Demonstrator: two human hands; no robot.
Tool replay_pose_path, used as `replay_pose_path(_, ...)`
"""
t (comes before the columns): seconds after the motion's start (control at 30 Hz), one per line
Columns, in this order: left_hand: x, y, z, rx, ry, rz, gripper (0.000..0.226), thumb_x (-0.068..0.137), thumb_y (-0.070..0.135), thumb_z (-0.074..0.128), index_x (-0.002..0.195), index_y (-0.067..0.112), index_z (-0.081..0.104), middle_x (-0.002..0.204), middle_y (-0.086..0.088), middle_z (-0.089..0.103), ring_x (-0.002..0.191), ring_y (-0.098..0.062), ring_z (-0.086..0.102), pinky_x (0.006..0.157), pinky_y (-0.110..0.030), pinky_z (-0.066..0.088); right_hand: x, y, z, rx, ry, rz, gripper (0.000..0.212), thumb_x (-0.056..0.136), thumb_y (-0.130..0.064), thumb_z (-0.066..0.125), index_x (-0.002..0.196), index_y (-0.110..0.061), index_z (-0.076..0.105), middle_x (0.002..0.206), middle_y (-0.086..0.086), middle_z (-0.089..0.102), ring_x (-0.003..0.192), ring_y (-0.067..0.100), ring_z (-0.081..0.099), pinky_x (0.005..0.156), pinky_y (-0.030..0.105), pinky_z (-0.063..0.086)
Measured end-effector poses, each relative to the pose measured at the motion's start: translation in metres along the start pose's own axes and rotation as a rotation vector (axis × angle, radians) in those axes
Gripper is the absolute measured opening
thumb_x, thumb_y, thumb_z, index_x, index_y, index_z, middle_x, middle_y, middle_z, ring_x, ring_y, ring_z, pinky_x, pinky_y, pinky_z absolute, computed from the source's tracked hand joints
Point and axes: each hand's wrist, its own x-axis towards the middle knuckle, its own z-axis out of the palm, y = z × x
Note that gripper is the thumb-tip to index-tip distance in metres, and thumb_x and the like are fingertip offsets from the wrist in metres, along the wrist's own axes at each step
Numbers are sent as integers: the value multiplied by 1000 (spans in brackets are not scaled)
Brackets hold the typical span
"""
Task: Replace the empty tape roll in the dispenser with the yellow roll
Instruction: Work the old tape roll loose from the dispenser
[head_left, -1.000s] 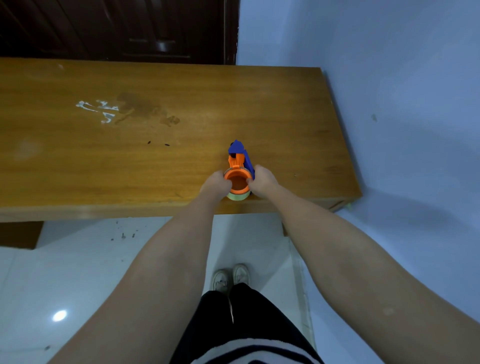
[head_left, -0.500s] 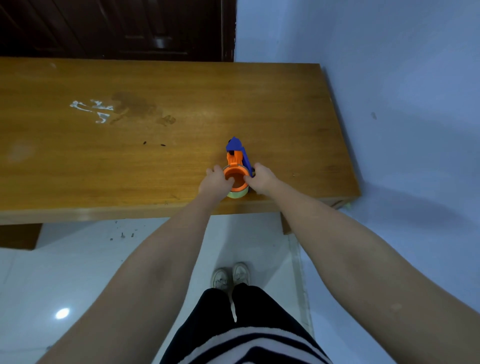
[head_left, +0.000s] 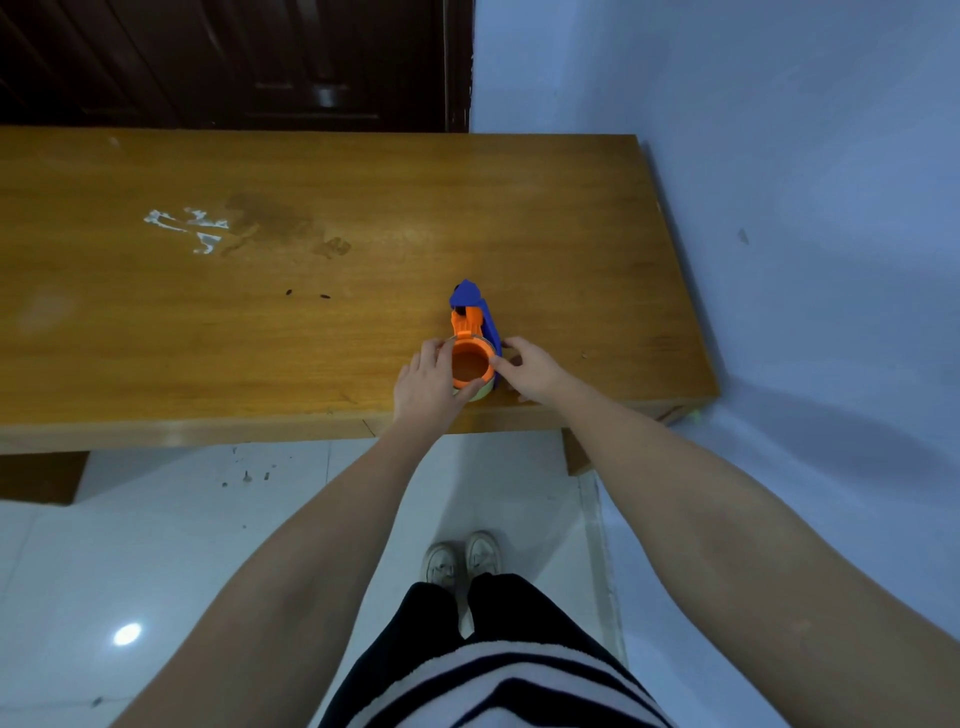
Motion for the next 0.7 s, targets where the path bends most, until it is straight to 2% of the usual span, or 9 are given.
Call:
replay_pose_path(0.3,-2,0,3,42,2,0,71,89,53,52,146,14,33,143,-4,38,129,-21,43,101,-34,39,2,10,-18,-29,-3,9,51,98,-34,46,145,-16,35,131,13,54,106,26,63,76,33,57)
replay_pose_path(0.5,-2,1,3,56,-12,-17,73,89,55,51,147,16,29,144,-4,36,129,-22,43,102,-34,39,6,14,-30,-138,68,57,49,98,-38,44,140,-13,43,117,9,62,97,22,66,84,37,58)
replay_pose_path(0.7,-2,2,1,50,-19,-19,73,89,55,51,148,17,28,145,-4,34,130,-21,42,102,-34,39,11,15,-42,-270,120,35,45,96,-41,47,132,-13,51,118,7,63,104,21,63,92,40,54)
